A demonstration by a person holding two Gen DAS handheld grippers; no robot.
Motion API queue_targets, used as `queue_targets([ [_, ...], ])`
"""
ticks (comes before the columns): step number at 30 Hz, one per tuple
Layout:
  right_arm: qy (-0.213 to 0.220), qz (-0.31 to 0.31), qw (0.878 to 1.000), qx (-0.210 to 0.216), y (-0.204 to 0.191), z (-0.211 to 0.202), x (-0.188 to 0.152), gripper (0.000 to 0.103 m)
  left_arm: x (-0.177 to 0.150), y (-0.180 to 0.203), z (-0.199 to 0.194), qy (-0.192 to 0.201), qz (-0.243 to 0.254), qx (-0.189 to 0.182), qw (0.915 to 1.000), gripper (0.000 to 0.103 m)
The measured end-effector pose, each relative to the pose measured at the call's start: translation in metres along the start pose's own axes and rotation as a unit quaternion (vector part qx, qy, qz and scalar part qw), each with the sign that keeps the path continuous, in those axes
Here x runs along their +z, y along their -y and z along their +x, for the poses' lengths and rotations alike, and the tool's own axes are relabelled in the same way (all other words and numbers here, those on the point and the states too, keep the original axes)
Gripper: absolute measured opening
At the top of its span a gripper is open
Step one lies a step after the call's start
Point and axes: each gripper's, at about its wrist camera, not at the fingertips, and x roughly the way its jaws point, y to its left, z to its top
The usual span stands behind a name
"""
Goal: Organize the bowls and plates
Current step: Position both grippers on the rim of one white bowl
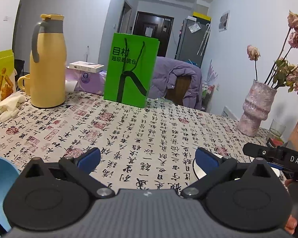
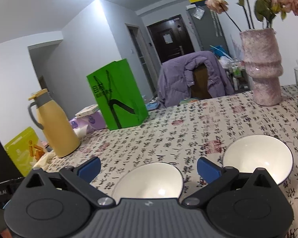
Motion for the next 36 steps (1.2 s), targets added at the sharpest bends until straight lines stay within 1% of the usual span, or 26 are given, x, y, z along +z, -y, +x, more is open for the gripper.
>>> queue_targets([
  [6,-0.01,0.021,1.0,-0.019,0.013,0.007,-0.003,0.103,0.0,0.009,0.013,-0.018,0.011,0.005,0.9998,0.103],
  [11,-0.02,0.037,0.999,-0.026,0.021,0.013,-0.004,0.103,-0.003,0.017,0.027,-0.044,0.013,0.007,0.9989,0.103],
  [15,-0.025,0.043,0.998,-0.032,0.026,0.016,-0.006,0.102,-0.004,0.029,0.034,-0.05,0.028,0.008,0.9983,0.103],
  [18,-0.029,0.048,0.998,-0.036,0.03,0.018,-0.005,0.101,-0.001,0.038,0.042,-0.063,0.037,0.006,0.9973,0.103],
  [26,-0.051,0.049,0.997,-0.042,0.032,0.027,-0.008,0.091,0.0,0.053,0.067,-0.097,0.047,0.005,0.9941,0.103],
  [30,-0.067,0.051,0.995,-0.053,0.035,0.034,-0.011,0.089,0.0,0.053,0.076,-0.107,0.034,0.018,0.9935,0.103],
  [32,-0.075,0.049,0.994,-0.06,0.034,0.038,-0.013,0.085,0.001,0.055,0.08,-0.11,0.036,0.022,0.993,0.103],
  [36,-0.086,0.047,0.993,-0.068,0.035,0.043,-0.016,0.083,0.002,0.061,0.087,-0.114,0.05,0.026,0.9919,0.103],
])
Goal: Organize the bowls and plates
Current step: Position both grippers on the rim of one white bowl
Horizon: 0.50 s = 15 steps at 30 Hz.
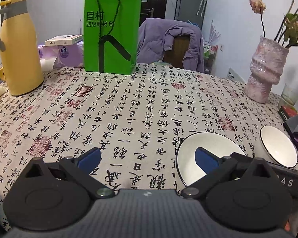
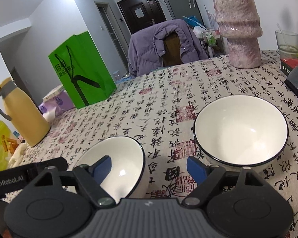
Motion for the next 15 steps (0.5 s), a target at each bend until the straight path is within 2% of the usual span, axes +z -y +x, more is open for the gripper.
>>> queue_targets([
  [9,-0.018,-0.006,1.0,-0.023,-0.002,0.016,-0.004,0.067,-0.001,0.018,0.019,-0.015,0.039,0.019,0.9989,0.1],
  [15,-0.032,-0.013,0.999,-0.039,-0.004,0.026,-0.008,0.065,-0.005,0.022,0.028,-0.029,0.057,0.023,0.9977,0.082],
])
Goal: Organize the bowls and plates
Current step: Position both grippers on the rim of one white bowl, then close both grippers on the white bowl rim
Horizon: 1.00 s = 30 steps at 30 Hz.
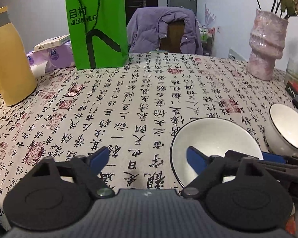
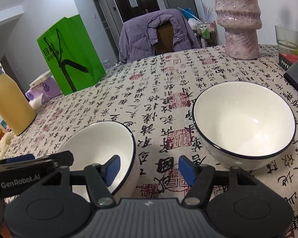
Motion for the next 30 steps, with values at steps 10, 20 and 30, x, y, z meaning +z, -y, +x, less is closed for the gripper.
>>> queue_targets([
  [10,-0.005,-0.001,1.0,-0.005,0.002,0.005,0.0,0.053,0.0,0.004,0.013,-0.022,0.011,-0.012,0.9996,0.058],
  [20,-0.007,-0.003,1.0,0.001,0.002,0.006,0.001,0.044,-0.002,0.022,0.017,-0.037,0.052,-0.038,0.9972,0.023],
  [30,-0.019,-0.001,0.999,0.04,0.0,0.009,-0.001,0.018,-0.003,0.035,0.016,-0.027,0.073,-0.024,0.9967,0.021],
])
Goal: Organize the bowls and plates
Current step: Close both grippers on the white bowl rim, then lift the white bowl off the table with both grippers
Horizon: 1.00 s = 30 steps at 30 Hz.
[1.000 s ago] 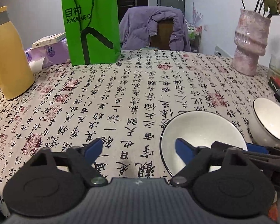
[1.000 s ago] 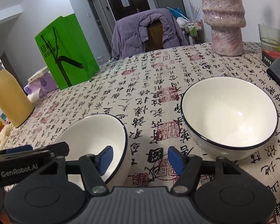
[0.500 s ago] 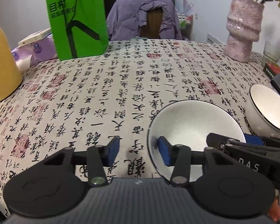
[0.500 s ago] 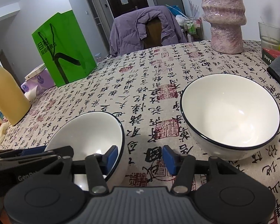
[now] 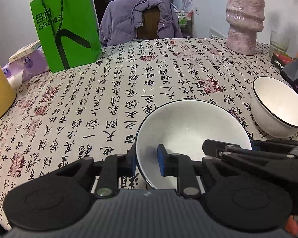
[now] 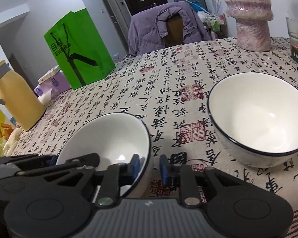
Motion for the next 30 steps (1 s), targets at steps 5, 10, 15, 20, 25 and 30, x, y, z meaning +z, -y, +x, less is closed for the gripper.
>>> queue_targets([
  [5,0.001,0.001,1.0,0.002,-0.0001,0.0003,0.0,0.018,-0.0001,-0.0005,0.0003,-0.001,-0.002,0.0,1.0,0.021],
  [10,0.002,0.004,1.0,0.006,0.001,-0.0004,-0.0004,0.017,-0.0008,-0.0006,0.0,-0.003,0.0,-0.003,1.0,0.022],
  [15,0.003,0.012,1.0,0.012,0.0034,-0.0012,-0.0001,0.017,-0.0016,-0.0034,0.0008,-0.007,-0.007,-0.009,0.9999,0.022],
  [20,0.003,0.012,1.0,0.013,0.0031,-0.0014,-0.0001,0.017,-0.0012,-0.0046,0.0012,-0.009,-0.016,-0.011,0.9998,0.022],
  [25,-0.001,0.003,1.0,0.011,0.0002,-0.0012,-0.0002,0.016,-0.0006,-0.0052,0.0013,-0.011,-0.025,-0.011,0.9996,0.022],
  [30,-0.001,-0.001,1.0,0.008,-0.0011,-0.0008,0.0004,0.016,0.0001,-0.0043,0.0016,-0.011,-0.024,-0.009,0.9996,0.022],
])
